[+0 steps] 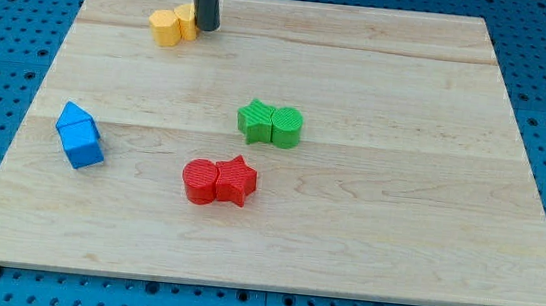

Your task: Move yellow heart to top left

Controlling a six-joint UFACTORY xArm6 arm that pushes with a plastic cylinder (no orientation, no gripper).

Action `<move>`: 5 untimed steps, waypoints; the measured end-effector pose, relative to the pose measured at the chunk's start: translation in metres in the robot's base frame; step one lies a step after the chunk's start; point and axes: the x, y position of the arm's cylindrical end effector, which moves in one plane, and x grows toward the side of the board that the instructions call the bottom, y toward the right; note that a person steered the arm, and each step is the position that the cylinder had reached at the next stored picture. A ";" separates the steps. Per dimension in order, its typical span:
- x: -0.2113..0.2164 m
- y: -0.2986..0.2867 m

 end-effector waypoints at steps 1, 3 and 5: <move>-0.010 -0.034; -0.042 -0.066; -0.034 -0.090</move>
